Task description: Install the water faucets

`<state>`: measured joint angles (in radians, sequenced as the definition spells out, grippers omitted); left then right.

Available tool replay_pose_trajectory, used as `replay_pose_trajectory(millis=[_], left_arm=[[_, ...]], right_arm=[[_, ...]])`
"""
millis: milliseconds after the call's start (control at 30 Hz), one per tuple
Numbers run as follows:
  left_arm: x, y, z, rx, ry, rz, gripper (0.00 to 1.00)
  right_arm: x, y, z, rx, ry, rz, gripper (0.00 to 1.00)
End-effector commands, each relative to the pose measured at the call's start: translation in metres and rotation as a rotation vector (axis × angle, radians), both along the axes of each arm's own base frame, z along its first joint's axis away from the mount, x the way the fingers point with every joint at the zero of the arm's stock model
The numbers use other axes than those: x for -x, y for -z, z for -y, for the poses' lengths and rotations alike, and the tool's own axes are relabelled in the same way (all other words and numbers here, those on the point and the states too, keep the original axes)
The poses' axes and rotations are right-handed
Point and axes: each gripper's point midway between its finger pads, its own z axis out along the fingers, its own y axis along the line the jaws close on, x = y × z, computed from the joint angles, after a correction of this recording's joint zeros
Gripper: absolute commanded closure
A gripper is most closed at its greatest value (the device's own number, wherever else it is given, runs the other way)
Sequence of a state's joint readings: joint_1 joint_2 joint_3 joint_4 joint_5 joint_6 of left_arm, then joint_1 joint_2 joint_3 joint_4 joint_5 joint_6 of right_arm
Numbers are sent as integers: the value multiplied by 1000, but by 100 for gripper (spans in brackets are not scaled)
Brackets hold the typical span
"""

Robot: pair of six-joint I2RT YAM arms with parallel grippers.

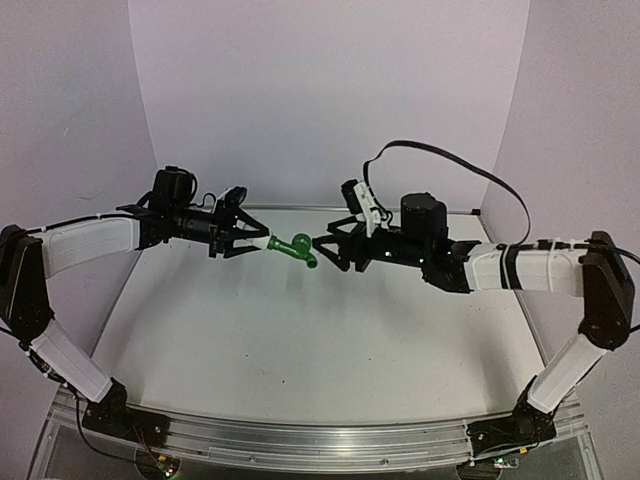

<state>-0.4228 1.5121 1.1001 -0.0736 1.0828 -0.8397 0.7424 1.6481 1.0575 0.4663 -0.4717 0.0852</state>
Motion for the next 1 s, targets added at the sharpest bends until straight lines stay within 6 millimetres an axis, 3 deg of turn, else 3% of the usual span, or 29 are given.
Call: replay_pose_trajectory(millis=[0,200,433,500,700,867,967], left_arm=[[0,-39,1,70,27,10,100],[1,-30,1,60,18,-46,100],[4,-29,0,61,21,-72,100],[5,-31,0,63,25,-66,100],[7,-36,-2,69,29,-8,100],[8,-41,-2,68,31,94,100],[6,-43,-3,67,35,163,100]], right_arm=[[20,13,-1,364,-18,567,30],[45,-9,-28,345,-102,804,22],[34,-15,-54,298,-44,829,25],[30,-15,-59,272,-34,783,33],[24,-14,-68,160,-10,590,70],[31,-10,-67,43,-58,366,95],[41,-12,-63,-62,-171,138,100]])
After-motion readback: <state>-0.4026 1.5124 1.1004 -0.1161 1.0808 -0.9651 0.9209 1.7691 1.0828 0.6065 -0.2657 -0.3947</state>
